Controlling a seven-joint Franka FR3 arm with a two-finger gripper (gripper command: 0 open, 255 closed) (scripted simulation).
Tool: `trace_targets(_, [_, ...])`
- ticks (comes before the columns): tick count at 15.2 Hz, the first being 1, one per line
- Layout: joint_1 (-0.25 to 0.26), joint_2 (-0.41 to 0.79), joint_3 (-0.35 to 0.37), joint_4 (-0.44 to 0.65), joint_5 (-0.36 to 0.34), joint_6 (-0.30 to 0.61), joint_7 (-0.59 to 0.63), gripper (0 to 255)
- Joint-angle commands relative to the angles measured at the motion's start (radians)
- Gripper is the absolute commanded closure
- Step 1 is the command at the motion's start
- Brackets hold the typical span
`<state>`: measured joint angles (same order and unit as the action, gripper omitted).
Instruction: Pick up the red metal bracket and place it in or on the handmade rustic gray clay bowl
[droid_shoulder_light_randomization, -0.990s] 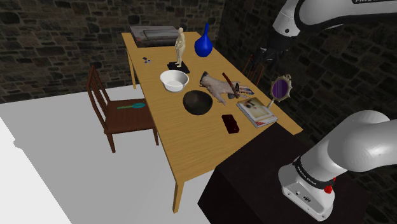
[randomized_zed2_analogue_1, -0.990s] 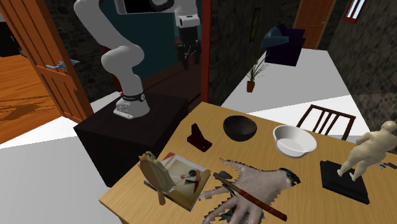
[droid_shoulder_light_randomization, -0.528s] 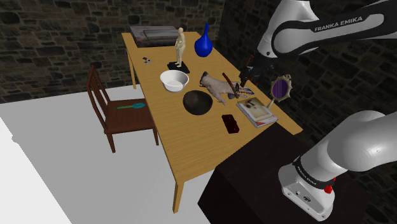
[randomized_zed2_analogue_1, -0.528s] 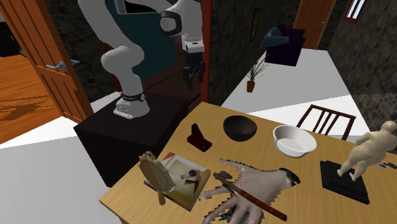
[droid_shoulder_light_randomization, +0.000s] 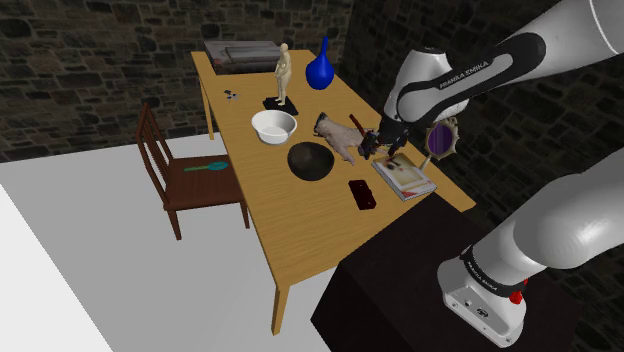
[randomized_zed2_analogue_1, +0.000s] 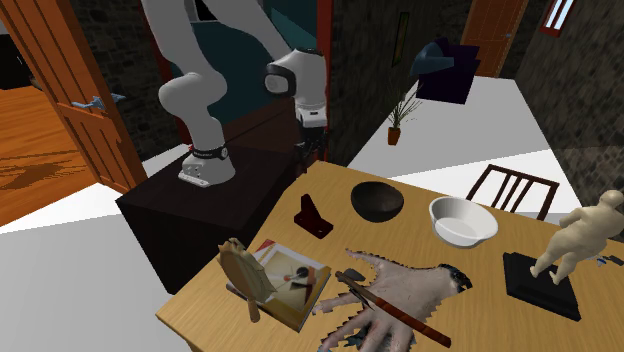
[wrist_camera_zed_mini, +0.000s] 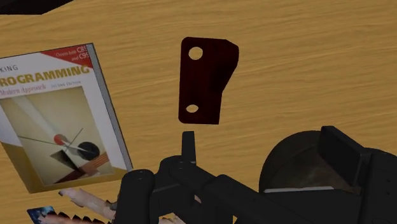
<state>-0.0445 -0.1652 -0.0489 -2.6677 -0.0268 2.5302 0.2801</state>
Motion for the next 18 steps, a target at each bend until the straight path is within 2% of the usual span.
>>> trace_targets(1, [0.000,0.070,0.001,0.000,0.005,0.064,0.012,0])
trace_targets(10, [-0.014,0.463,0.008,0.089,0.064,0.327,0.016,0])
trace_targets(18, [-0.028,0.607,0.024,0.127,0.078,0.432,0.006,0])
